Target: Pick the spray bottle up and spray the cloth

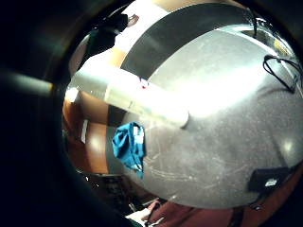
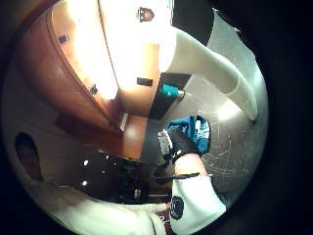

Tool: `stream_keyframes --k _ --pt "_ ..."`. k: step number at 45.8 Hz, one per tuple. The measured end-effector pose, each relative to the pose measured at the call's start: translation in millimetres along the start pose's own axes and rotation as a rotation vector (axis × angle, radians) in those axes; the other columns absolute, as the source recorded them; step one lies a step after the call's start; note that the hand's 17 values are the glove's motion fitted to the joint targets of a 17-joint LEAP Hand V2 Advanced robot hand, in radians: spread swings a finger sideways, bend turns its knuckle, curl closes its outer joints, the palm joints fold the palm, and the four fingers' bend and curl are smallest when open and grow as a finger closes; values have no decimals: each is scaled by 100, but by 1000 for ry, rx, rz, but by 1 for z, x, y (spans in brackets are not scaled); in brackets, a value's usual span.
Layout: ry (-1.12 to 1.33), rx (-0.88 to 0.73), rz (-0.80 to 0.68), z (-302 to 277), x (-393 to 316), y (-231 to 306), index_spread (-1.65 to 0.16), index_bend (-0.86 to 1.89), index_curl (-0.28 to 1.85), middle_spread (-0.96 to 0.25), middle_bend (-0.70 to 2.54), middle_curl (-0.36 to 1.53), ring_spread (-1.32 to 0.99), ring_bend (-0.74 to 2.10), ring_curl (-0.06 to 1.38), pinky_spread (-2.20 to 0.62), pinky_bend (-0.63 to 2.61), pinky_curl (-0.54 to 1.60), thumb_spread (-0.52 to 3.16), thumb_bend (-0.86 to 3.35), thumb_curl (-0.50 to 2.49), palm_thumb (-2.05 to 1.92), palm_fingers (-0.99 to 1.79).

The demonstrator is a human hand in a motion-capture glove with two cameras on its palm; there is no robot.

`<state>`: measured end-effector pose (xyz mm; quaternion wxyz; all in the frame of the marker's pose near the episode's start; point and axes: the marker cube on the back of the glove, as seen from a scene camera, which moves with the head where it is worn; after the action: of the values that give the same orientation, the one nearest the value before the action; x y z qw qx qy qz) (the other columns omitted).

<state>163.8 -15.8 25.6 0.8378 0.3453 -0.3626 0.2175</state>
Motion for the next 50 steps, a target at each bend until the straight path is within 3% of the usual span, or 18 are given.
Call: stream_keyframes --k 19,35,50 --pt "-104 4 90 41 2 -41 -35 14 21 -11 22 37 -7 43 33 11 42 37 90 -3 39 71 38" --pt "-198 6 109 64 4 -63 -26 27 33 -12 36 41 -14 43 33 2 15 28 87 1 43 87 109" --pt "-180 -9 88 69 0 -80 -22 24 42 -14 38 45 -19 43 39 -14 22 33 52 -2 57 101 126"
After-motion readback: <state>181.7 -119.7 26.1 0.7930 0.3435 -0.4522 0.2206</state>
